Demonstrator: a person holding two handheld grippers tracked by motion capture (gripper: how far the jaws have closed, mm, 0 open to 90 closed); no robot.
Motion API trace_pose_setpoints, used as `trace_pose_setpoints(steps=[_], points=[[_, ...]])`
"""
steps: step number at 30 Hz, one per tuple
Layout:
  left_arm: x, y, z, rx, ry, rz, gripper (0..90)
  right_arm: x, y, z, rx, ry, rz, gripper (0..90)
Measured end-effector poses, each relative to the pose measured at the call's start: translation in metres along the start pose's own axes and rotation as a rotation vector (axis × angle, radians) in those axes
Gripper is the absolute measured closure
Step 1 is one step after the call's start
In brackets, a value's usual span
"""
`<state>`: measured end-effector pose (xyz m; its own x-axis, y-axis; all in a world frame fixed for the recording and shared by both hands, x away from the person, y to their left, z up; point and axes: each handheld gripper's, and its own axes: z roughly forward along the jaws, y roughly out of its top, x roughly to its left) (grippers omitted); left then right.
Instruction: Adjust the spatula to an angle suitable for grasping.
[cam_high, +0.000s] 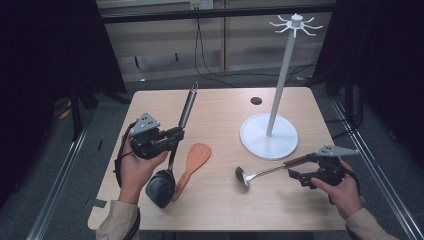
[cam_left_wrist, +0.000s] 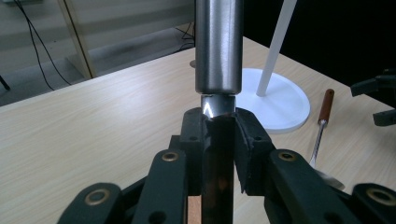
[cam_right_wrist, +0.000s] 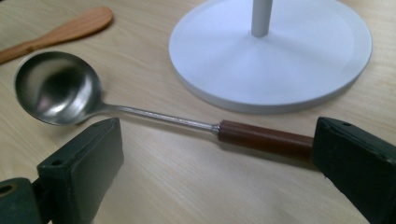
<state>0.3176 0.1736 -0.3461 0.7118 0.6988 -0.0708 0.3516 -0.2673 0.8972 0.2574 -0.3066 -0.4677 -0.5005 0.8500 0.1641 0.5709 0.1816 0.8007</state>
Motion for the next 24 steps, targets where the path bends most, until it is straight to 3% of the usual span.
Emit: trace_pose_setpoints(steps=[6,11,16,24], points=[[-0.011,0.007,0.008,-0.004,-0.007,-0.004,75.5,0.015,0.012,0.000,-0.063,0.043,0.021,2.8],[-0.020,0.012,0.015,-0.012,-0.020,-0.007,75.4,0.030,0.024,0.002,-0.122,0.103,0.037,10.4],[-0.029,0.016,0.021,-0.018,-0.030,-0.010,75.4,0.050,0.033,0.012,-0.109,0.181,0.017,19.6],[-0.042,0.022,0.033,-0.014,-0.041,-0.001,75.4,0.078,0.052,0.027,-0.143,0.231,0.004,32.4]])
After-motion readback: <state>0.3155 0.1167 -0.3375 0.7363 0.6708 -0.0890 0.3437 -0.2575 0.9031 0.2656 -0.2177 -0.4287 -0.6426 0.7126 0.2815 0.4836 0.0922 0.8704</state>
